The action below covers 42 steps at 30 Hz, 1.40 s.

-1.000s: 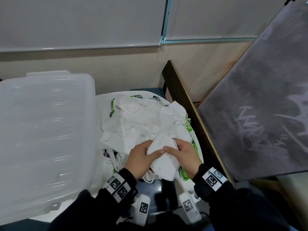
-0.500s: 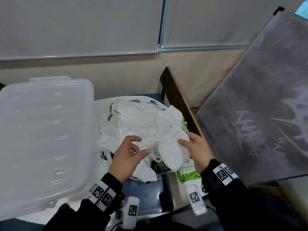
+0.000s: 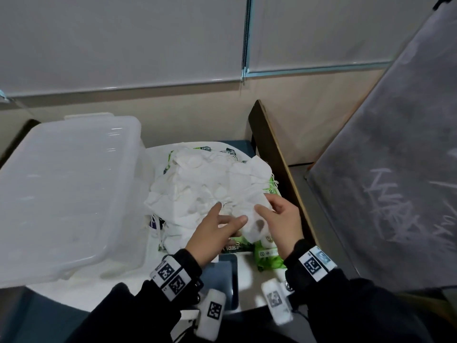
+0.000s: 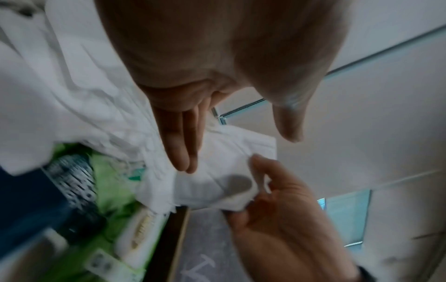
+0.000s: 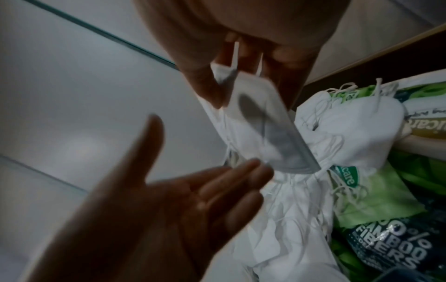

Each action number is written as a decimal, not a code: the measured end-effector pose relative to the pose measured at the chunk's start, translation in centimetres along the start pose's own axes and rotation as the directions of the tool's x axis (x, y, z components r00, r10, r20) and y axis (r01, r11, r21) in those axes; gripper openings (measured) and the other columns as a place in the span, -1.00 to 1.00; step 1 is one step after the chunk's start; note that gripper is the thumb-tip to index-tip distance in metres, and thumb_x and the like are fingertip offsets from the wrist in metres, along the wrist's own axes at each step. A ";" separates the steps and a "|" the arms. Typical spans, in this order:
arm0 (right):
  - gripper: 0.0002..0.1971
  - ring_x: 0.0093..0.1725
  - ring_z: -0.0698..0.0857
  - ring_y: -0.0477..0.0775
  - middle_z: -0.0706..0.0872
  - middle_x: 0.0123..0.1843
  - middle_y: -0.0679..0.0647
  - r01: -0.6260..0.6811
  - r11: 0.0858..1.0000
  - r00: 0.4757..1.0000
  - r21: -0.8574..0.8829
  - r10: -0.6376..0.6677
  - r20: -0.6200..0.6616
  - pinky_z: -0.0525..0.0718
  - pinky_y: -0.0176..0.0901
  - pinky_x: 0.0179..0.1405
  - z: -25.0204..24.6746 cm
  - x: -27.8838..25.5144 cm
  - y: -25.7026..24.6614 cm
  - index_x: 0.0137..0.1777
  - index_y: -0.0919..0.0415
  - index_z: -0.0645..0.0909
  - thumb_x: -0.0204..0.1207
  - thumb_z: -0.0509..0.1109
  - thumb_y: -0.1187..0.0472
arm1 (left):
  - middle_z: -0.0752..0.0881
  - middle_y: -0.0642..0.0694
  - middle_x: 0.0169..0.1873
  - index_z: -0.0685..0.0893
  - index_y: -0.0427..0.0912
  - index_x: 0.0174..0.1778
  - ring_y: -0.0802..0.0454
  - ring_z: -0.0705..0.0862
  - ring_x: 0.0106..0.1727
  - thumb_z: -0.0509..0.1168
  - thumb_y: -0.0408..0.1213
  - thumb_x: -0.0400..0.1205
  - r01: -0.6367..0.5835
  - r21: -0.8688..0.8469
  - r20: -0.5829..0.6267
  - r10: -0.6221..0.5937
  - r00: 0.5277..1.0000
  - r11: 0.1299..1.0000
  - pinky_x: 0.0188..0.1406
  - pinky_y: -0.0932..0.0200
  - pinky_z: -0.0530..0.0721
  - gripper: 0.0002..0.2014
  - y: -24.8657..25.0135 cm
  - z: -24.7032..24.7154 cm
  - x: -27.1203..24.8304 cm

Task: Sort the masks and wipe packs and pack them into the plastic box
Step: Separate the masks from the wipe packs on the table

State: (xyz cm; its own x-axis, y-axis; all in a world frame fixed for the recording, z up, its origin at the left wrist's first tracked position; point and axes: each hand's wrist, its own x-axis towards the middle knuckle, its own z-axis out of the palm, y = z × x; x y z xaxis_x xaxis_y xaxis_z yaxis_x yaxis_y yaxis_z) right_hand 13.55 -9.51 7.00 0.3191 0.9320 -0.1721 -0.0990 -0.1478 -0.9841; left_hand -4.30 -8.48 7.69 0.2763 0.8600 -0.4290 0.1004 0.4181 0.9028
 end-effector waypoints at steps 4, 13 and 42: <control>-0.85 -0.01 0.80 0.08 0.91 0.01 0.03 0.032 0.993 0.950 -0.111 0.005 0.313 0.72 -0.17 -0.08 -0.1 -0.9 -0.8 0.09 0.03 0.86 0.62 0.50 0.06 | 0.85 -0.19 0.13 0.69 -0.16 0.40 -0.21 0.85 0.12 0.39 0.31 0.57 0.004 -0.156 0.084 0.009 0.996 0.988 0.19 -0.16 0.80 -0.33 1.8 2.5 -1.2; -0.37 0.37 0.55 -0.28 0.63 0.41 -0.23 0.069 0.950 0.940 -0.306 0.041 0.339 0.59 -0.27 0.24 -0.6 1.3 0.3 0.32 -0.24 0.69 0.22 0.79 -0.03 | 0.80 -0.23 0.26 0.67 -0.21 0.38 -0.16 0.77 0.28 0.47 -0.12 0.65 -0.088 -0.260 -0.077 0.070 0.995 0.962 0.33 -0.16 0.67 -0.59 -0.9 -4.4 -1.8; -0.73 -0.35 0.73 0.11 0.72 -0.40 0.06 -0.210 0.809 0.919 -0.550 0.355 0.171 0.72 0.09 -0.21 8.2 -5.6 11.5 -0.09 0.05 0.72 0.30 0.71 0.28 | 0.65 0.11 0.26 0.71 0.05 0.11 -0.05 0.62 0.27 0.34 -0.17 0.61 -0.378 0.875 0.331 0.197 0.923 0.303 0.14 0.07 0.64 -0.82 -13.4 -17.5 -0.7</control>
State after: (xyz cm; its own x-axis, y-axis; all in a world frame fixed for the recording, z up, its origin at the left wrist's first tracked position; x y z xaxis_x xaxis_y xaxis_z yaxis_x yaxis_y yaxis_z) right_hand 2.91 -13.72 -2.96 0.0968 0.8609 -0.4995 0.3713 -0.4969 -0.7844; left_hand -22.54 -9.59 -4.61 0.5911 0.7791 -0.2086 0.7618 -0.4543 0.4618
